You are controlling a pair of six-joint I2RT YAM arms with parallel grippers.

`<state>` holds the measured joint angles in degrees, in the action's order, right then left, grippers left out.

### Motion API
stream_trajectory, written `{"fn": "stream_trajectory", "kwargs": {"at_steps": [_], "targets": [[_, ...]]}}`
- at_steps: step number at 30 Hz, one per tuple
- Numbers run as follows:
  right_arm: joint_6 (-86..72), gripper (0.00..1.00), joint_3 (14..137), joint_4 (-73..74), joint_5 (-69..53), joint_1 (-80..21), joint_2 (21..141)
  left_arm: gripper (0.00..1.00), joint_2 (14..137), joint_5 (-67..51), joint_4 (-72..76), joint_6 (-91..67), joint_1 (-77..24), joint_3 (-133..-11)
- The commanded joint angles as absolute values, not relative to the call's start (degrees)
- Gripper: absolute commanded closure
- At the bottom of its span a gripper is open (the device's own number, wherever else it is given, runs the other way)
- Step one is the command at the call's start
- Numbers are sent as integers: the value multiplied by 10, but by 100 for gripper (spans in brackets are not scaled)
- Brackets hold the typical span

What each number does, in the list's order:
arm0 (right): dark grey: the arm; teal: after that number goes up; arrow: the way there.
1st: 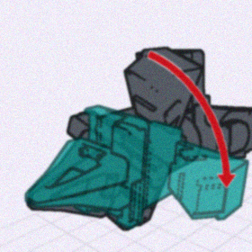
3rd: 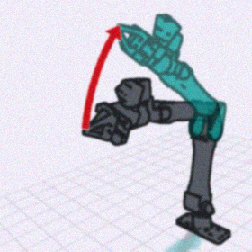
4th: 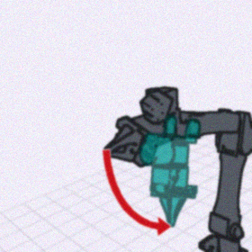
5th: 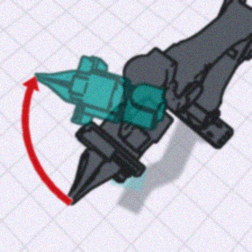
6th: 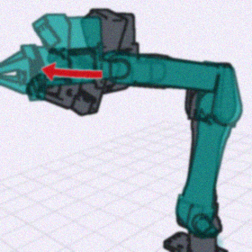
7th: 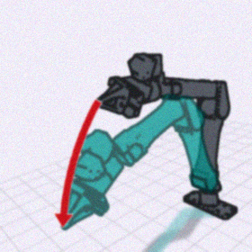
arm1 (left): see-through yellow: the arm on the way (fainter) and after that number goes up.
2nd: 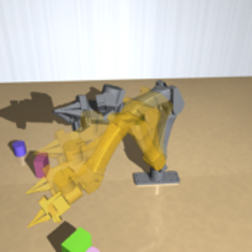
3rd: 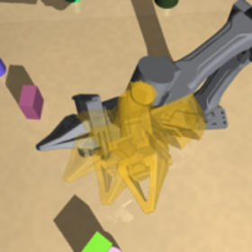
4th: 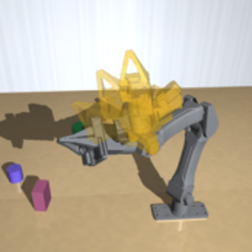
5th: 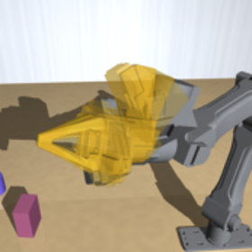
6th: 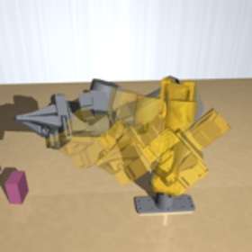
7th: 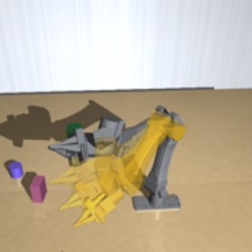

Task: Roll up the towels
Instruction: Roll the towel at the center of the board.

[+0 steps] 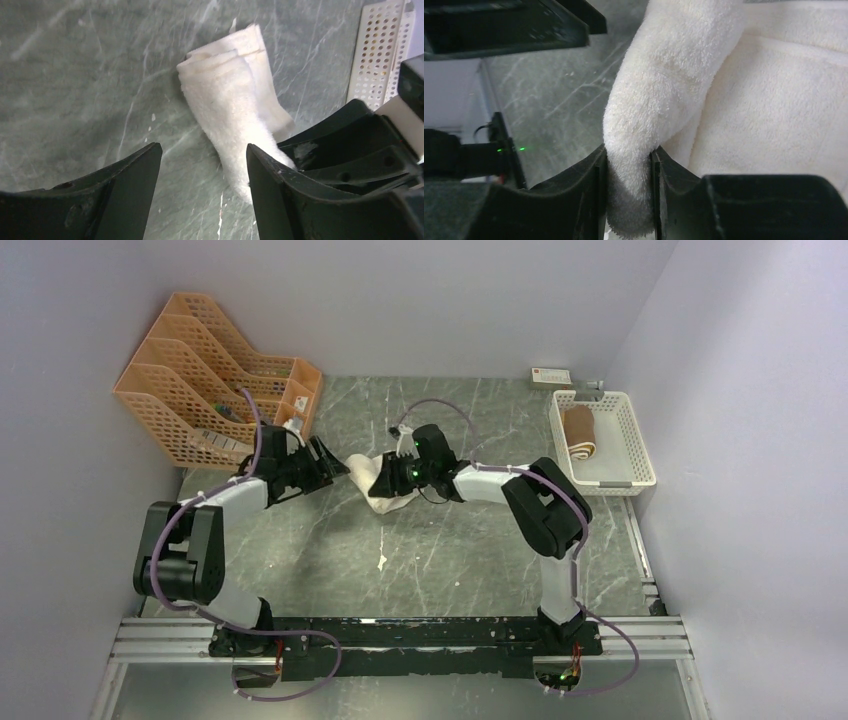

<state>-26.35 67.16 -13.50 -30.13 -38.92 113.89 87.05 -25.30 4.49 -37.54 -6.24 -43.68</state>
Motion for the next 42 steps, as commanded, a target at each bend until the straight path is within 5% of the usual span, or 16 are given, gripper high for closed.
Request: {"fn": "stream_trajectory", "kwargs": {"at_steps": [1, 16, 20, 26, 34, 42], "targets": [[-353, 68, 634, -257, -408, -368, 1166, 25, 891, -248, 83, -392, -83, -412], [-357, 65, 642, -211, -420, -358, 1209, 31, 1016, -234, 171, -417, -137, -452], [-321, 51, 658, -150, -387, -360, 1202, 38, 1026, -229, 173, -415, -138, -453], [-183, 27, 736, 51, -200, -396, 1147, 44, 1027, -220, 163, -403, -138, -452], [-42, 19, 870, 238, 152, -517, 1132, 44, 1016, -211, 141, -389, -138, -454], [-11, 18, 912, 265, 235, -578, 1186, 44, 1025, -216, 130, -386, -138, -463]]}}
